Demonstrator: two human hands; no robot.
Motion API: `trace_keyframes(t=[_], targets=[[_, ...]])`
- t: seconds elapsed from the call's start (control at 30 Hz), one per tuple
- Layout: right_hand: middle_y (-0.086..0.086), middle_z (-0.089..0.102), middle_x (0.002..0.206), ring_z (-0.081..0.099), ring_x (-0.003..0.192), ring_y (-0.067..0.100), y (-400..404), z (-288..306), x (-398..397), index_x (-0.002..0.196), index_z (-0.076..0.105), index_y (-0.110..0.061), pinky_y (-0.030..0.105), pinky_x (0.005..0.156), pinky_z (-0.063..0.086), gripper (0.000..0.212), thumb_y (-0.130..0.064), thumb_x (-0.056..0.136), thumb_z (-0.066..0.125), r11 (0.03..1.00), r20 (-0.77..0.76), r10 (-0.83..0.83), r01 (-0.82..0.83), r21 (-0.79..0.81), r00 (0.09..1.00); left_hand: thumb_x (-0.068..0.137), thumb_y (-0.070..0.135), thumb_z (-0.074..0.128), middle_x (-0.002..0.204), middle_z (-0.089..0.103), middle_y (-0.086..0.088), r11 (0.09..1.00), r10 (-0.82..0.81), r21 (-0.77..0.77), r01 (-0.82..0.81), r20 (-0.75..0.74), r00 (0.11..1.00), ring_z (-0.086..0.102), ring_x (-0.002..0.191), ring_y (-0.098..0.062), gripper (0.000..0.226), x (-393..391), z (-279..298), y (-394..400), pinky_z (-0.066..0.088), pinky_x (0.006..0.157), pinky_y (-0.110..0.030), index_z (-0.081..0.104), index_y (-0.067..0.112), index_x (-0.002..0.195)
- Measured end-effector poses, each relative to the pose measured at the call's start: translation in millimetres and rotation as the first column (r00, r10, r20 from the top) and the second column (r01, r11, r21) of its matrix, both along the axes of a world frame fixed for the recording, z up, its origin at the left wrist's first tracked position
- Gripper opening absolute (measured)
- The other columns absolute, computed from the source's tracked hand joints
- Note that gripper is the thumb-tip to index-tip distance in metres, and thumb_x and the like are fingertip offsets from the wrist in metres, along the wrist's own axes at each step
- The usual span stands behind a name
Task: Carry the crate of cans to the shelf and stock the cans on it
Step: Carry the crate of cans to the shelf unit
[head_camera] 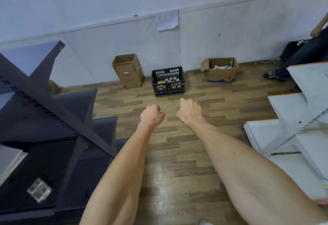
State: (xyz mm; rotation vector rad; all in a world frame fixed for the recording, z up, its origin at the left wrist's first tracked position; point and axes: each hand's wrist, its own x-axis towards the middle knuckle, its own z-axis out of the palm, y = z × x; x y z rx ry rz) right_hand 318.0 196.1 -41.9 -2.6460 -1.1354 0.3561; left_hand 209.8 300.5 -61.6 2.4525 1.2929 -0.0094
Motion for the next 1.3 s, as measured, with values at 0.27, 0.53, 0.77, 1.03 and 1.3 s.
trace_keyframes(t=[0.27, 0.53, 0.77, 1.03, 1.3], targets=[[0.013, 0.066, 0.117, 0.063, 0.111, 0.033, 150.7, -41.0, 121.4, 0.114, 0.065, -0.011, 0.036, 0.084, 0.050, 0.026, -0.016, 0.090, 0.057, 0.998, -0.049, -0.011, 0.008, -0.061, 0.999, 0.085, 0.028, 0.053, 0.102, 0.068, -0.008, 0.988, 0.033, -0.148, -0.045, -0.087, 0.996, 0.063, 0.092, -0.030, 0.027, 119.9, -40.7, 150.2, 0.054, 0.084, -0.038, 0.065, 0.015, 0.106], [0.015, 0.049, 0.128, 0.050, 0.118, 0.033, 336.4, -77.6, 262.9, 0.123, 0.055, -0.016, 0.045, 0.094, 0.046, 0.034, -0.021, 0.090, 0.059, 0.999, -0.078, -0.021, 0.018, -0.033, 0.997, 0.083, 0.023, 0.053, 0.099, 0.070, -0.010, 0.990, 0.101, -0.097, -0.106, -0.060, 0.993, 0.065, 0.090, -0.031, 0.026, 260.2, -55.7, 329.3, 0.057, 0.082, -0.039, 0.068, 0.013, 0.102], [0.015, 0.042, 0.135, 0.044, 0.122, 0.035, 479.7, -108.7, 363.7, 0.125, 0.054, -0.017, 0.048, 0.099, 0.043, 0.044, -0.026, 0.085, 0.067, 0.995, -0.098, -0.064, 0.055, -0.087, 0.993, 0.085, 0.025, 0.055, 0.105, 0.069, -0.011, 0.988, 0.132, -0.079, -0.133, -0.020, 0.991, 0.065, 0.095, -0.033, 0.027, 361.6, -71.8, 473.9, 0.055, 0.083, -0.038, 0.067, 0.016, 0.108], [0.015, 0.043, 0.131, 0.044, 0.119, 0.034, 654.0, -175.1, 488.9, 0.125, 0.053, -0.016, 0.047, 0.098, 0.043, 0.040, -0.021, 0.087, 0.065, 0.988, -0.154, -0.111, 0.092, -0.127, 0.982, 0.089, 0.023, 0.055, 0.108, 0.070, -0.011, 0.976, 0.181, -0.119, -0.183, -0.027, 0.983, 0.066, 0.095, -0.033, 0.029, 472.3, -149.2, 662.8, 0.056, 0.084, -0.040, 0.063, 0.016, 0.116], [0.014, 0.044, 0.130, 0.046, 0.116, 0.035, 807.5, -249.8, 607.1, 0.125, 0.053, -0.017, 0.046, 0.091, 0.042, 0.041, -0.021, 0.086, 0.065, 0.977, -0.180, -0.178, 0.151, -0.153, 0.968, 0.088, 0.019, 0.053, 0.109, 0.069, -0.014, 0.958, 0.227, -0.164, -0.235, -0.063, 0.972, 0.063, 0.101, -0.035, 0.030, 572.3, -220.9, 814.3, 0.054, 0.086, -0.040, 0.061, 0.015, 0.117]])
